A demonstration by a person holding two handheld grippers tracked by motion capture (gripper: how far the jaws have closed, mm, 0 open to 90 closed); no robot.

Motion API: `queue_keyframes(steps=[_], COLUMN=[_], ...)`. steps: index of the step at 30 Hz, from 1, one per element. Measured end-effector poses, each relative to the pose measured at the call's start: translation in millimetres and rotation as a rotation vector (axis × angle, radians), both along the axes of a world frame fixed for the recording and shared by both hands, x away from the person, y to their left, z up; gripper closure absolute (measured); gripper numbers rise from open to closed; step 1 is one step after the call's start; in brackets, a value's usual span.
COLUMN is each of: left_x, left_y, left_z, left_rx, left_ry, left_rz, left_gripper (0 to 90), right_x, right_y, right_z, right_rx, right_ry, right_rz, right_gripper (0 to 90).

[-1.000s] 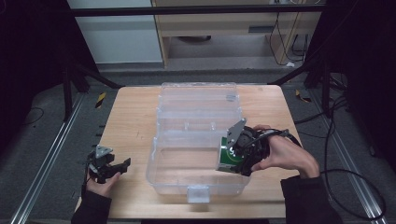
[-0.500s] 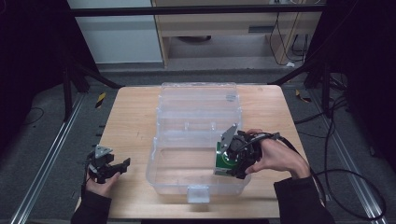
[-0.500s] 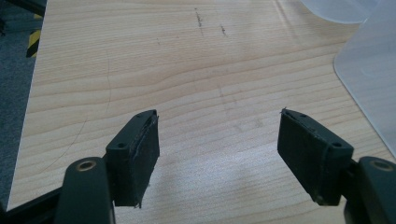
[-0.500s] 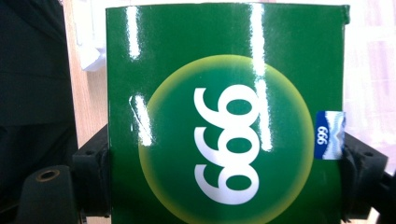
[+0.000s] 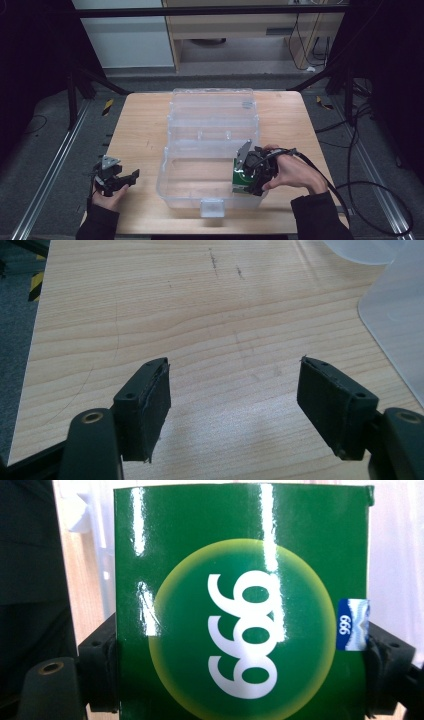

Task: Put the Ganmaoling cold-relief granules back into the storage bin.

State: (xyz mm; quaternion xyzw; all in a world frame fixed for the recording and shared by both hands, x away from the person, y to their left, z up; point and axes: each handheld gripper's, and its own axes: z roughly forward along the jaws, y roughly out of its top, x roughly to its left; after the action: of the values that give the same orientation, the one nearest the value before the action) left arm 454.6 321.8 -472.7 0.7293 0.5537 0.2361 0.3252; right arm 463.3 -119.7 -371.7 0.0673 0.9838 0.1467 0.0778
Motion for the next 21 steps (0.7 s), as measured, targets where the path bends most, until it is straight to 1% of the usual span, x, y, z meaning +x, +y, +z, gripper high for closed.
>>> queue_keyframes(steps=[2, 3, 7, 10, 12, 15, 19, 21], left_x=[-0.2, -0.2, -0.1, -0.2, -0.4, -0.4, -0.3, -0.1], left_y=[-0.1, 0.0, 0.4, 0.3, 0.5, 0.8, 0.5, 0.3], left_z=[0.1, 0.2, 0.0, 0.1, 0.2, 0.2, 0.1, 0.0], left_rx=[0.000, -0.001, -0.001, 0.000, -0.001, -0.001, -0.001, 0.000], left_ry=[-0.001, -0.001, 0.000, 0.000, -0.001, -0.002, -0.001, 0.001], left_rz=[0.000, 0.000, 0.001, 0.000, 0.000, 0.001, 0.000, -0.001], left_gripper=[28.8, 28.8, 28.8, 28.8, 28.8, 28.8, 28.8, 28.8], right_x=[0.6, 1.4, 2.8, 2.8, 3.3, 4.2, 5.0, 5.0], right_y=[0.1, 0.1, -1.1, 0.0, 0.5, 1.0, -1.5, -2.0], right_z=[-3.3, -4.8, -10.3, -12.4, -13.7, -16.1, -22.1, -23.8], right_rx=[0.000, -0.002, 0.003, -0.007, -0.014, -0.021, -0.004, 0.001], right_ry=[0.007, 0.006, 0.017, 0.017, 0.025, 0.020, 0.031, 0.031], right_rz=[-0.007, 0.001, 0.004, 0.017, 0.017, 0.026, 0.016, 0.020], right_gripper=[16.0, 16.0, 16.0, 15.9, 15.8, 15.7, 15.5, 15.5])
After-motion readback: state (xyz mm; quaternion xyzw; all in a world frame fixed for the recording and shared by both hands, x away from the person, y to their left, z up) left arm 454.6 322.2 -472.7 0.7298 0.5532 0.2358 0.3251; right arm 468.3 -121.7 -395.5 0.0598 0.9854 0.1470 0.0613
